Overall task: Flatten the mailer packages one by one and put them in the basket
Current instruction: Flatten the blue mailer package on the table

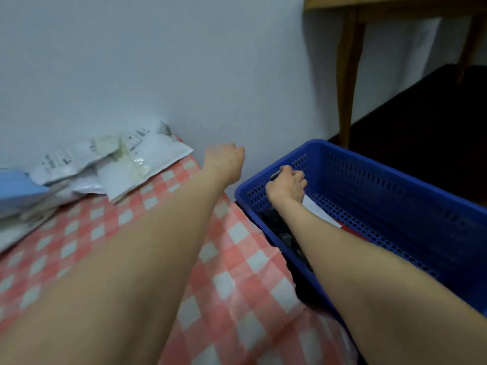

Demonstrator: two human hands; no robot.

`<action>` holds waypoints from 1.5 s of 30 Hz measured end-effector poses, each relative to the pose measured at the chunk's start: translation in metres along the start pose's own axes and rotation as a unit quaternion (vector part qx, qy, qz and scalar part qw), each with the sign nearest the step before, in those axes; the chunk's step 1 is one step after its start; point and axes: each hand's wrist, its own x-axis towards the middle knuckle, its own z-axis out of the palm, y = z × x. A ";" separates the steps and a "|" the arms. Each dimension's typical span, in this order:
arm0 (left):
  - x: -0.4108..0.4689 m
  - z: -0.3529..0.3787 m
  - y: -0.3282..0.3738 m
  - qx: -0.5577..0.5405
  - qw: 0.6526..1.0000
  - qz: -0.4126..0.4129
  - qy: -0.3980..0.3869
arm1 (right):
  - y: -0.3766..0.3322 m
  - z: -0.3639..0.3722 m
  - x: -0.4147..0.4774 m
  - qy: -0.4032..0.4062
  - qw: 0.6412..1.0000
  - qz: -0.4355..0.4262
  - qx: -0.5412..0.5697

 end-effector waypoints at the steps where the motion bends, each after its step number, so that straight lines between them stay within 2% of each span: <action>1: -0.011 -0.006 -0.011 -0.002 1.000 -0.010 0.013 | -0.014 -0.003 -0.008 0.006 1.000 -0.022 -0.006; 11: -0.129 -0.026 -0.117 -0.101 0.982 -0.154 0.041 | -0.127 -0.003 -0.113 -0.037 0.978 -0.200 -0.039; 22: -0.213 0.004 -0.217 -0.112 0.958 -0.259 0.039 | -0.218 0.072 -0.200 -0.142 0.943 -0.296 -0.050; 27: -0.226 0.031 -0.266 -0.157 0.925 -0.338 0.067 | -0.253 0.117 -0.209 -0.209 0.935 -0.285 -0.006; 32: -0.232 0.056 -0.315 -0.258 0.822 -0.485 0.149 | -0.276 0.169 -0.211 -0.290 0.923 -0.238 0.083; 36: -0.226 0.072 -0.344 -0.334 0.766 -0.527 0.155 | -0.289 0.202 -0.213 -0.351 0.903 -0.163 0.183; 41: -0.216 0.089 -0.362 -0.381 0.748 -0.527 0.134 | -0.297 0.231 -0.211 -0.392 0.880 -0.130 0.235; 45: -0.216 0.091 -0.358 -0.400 0.747 -0.497 0.188 | -0.298 0.234 -0.215 -0.421 0.864 -0.106 0.256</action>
